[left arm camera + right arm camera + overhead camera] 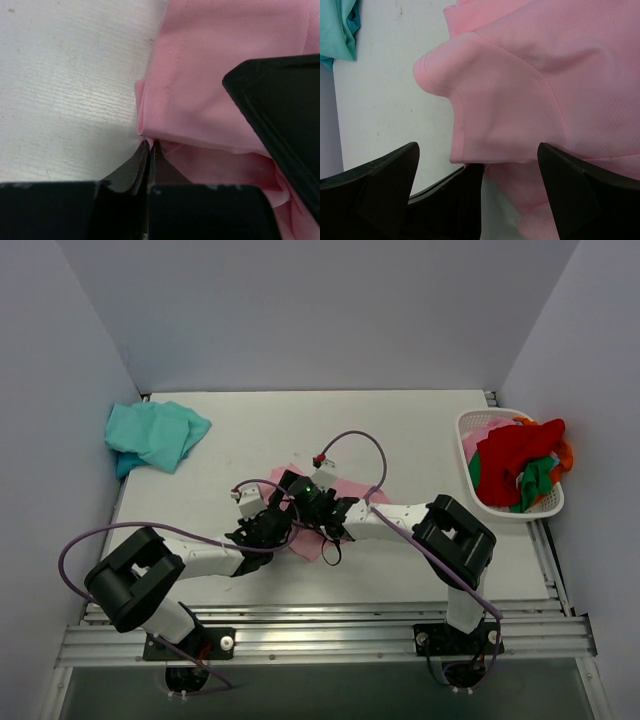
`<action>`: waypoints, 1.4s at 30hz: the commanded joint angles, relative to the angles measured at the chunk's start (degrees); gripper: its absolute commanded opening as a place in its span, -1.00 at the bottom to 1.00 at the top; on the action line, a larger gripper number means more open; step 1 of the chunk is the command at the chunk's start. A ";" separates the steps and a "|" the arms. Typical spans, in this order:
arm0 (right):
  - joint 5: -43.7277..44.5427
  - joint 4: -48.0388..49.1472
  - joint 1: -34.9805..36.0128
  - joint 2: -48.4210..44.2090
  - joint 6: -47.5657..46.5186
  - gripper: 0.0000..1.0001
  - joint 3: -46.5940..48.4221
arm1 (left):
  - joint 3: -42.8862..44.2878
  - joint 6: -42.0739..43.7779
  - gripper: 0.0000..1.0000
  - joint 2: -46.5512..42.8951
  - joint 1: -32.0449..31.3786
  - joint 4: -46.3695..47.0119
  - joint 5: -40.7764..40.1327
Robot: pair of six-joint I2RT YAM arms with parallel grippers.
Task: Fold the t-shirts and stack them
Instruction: Flatten out the tshirt
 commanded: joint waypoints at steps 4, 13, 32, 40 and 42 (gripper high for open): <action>-1.20 -5.95 2.45 0.01 3.20 0.97 -2.60 | 0.39 0.80 -0.95 1.15 -0.26 3.73 -0.36; 0.73 -11.83 2.80 0.53 10.49 0.97 -4.71 | 0.48 1.07 -0.95 0.27 -0.26 3.20 -0.53; 1.52 -8.86 0.52 2.38 10.24 0.85 -4.72 | -0.31 1.24 -0.95 -2.81 -0.26 1.44 -0.79; 1.00 -10.62 -3.17 4.05 6.47 0.68 1.97 | -0.57 0.89 -0.95 -2.19 -0.26 2.15 -0.18; 0.47 -10.44 -3.70 4.48 6.20 0.63 2.93 | -0.66 0.89 -0.95 -2.37 -0.26 2.23 -0.09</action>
